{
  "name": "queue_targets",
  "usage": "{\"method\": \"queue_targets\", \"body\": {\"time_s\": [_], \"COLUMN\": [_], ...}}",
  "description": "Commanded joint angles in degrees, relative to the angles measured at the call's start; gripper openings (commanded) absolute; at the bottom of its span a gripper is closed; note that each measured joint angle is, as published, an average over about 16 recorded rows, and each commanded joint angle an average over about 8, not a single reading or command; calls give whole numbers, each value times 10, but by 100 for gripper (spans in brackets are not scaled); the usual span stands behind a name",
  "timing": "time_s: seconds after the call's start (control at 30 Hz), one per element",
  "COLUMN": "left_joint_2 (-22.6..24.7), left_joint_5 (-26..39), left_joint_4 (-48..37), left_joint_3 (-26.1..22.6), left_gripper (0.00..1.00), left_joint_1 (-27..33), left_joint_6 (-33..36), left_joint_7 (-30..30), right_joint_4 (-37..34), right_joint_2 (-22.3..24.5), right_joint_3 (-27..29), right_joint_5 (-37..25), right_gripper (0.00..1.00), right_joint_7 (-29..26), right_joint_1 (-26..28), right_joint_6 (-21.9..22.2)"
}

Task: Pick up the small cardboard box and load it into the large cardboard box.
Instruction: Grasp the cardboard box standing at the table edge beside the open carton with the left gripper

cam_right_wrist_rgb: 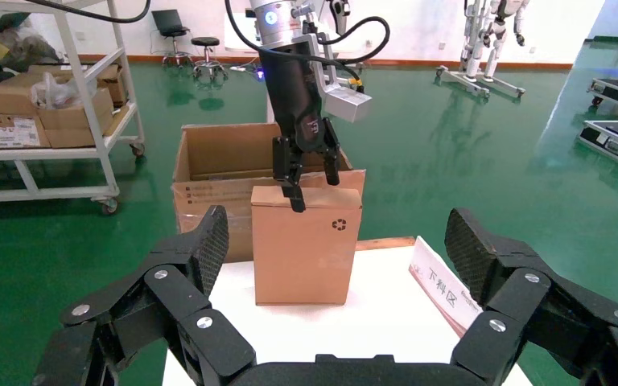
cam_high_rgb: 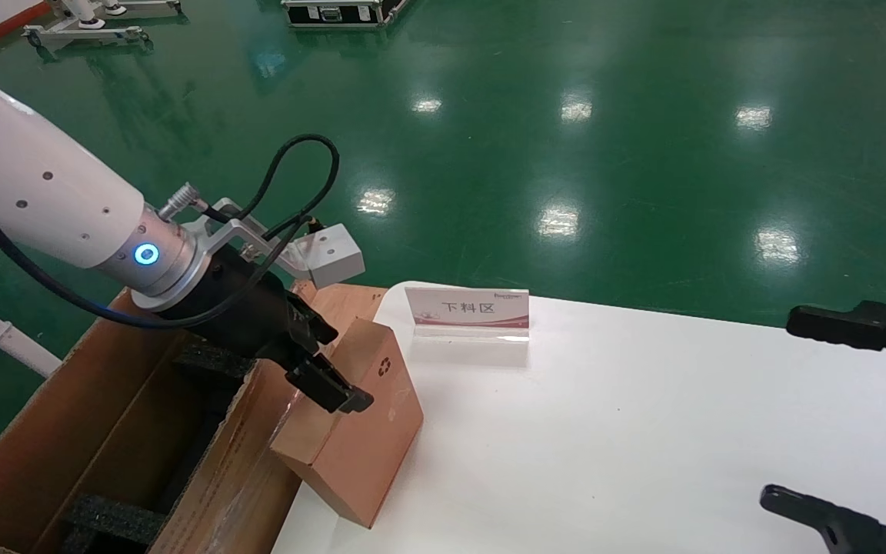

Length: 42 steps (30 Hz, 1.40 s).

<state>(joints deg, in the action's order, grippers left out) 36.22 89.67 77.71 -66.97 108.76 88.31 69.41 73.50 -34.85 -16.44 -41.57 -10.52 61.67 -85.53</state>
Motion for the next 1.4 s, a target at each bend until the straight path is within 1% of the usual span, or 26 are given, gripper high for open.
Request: {"method": "queue_targets", "body": {"time_s": [0.03,0.33,0.83,0.87,0.9,1.1,1.13,1.17,1.4], "left_joint_2": [0,-3,-4,-4,-4,-4,-4,-4,-4], "left_joint_5": [-2,3,-5,-5,-5,-5,-5,-5,-4], "left_joint_4": [0,0,0,0,0,0,0,1,1], "left_joint_3": [-8,-34,-51,-51,-50,-49,-48,-48,-47], "left_gripper": [100,100,100,93,80,5,0,0,0], "left_joint_1": [2,-5,-6,-6,-6,-6,-6,-6,-6], "left_joint_6": [0,-11,-12,-11,-11,-11,-11,-11,-11], "left_joint_7": [3,13,5,5,5,5,6,6,6], "right_joint_4": [0,0,0,0,0,0,0,0,0], "right_joint_2": [0,0,0,0,0,0,0,0,0], "right_joint_3": [0,0,-1,-1,-1,-1,-1,-1,-1], "right_joint_5": [0,0,1,1,1,1,1,1,1], "right_gripper": [100,100,100,100,93,18,6,0,0], "right_joint_7": [0,0,0,0,0,0,0,0,0], "right_joint_1": [0,0,0,0,0,0,0,0,0], "right_joint_6": [0,0,0,0,0,0,0,0,0]}}
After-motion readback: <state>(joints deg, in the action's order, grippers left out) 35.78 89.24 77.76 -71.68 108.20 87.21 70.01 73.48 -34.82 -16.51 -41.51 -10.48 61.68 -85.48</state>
